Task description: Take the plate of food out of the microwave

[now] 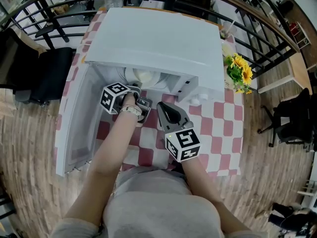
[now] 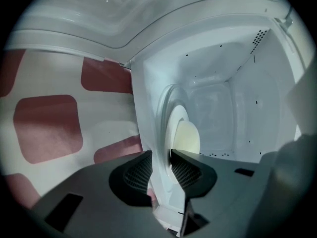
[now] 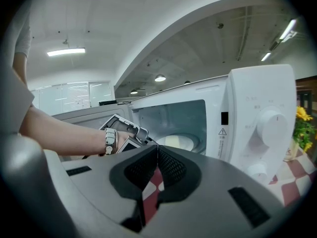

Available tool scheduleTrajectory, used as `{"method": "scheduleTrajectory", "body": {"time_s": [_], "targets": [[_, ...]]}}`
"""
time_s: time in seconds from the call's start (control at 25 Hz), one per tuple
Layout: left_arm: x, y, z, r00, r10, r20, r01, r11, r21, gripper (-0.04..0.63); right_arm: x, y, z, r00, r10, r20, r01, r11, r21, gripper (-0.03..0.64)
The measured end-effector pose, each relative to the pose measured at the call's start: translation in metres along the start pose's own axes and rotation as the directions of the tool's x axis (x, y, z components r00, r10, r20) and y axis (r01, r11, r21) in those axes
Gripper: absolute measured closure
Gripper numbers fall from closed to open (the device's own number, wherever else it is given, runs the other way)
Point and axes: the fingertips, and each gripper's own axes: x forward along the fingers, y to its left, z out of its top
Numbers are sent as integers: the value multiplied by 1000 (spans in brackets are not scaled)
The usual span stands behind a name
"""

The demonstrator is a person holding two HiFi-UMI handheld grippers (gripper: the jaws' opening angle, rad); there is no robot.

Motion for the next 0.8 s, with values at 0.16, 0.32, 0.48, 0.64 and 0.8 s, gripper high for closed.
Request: {"method": "scheduleTrajectory", "body": {"time_s": [0.16, 0.32, 0.48, 0.64, 0.8], "targets": [[-4, -1, -2, 1000, -1, -11, 1, 1000, -20, 512, -1, 0, 0, 1000, 0, 1, 0, 1000, 6, 591], [-5, -2, -2, 1000, -5, -21, 4, 1000, -30, 524, -3, -2, 1, 1000, -3, 8, 3, 1000, 24, 591], [-6, -5, -1, 1000, -7, -20, 7, 1000, -18, 554, -5, -3, 1, 1000, -10, 10, 9, 1000, 24, 591], [-6, -5, -2, 1000, -4, -26, 4, 1000, -13, 554, -6, -3, 2, 1000, -13, 12, 12, 1000, 24, 591], [-11, -10, -3, 999, -42, -21, 42, 999, 16, 560, -8, -3, 3, 1000, -15, 15, 15, 1000, 21, 591]]}}
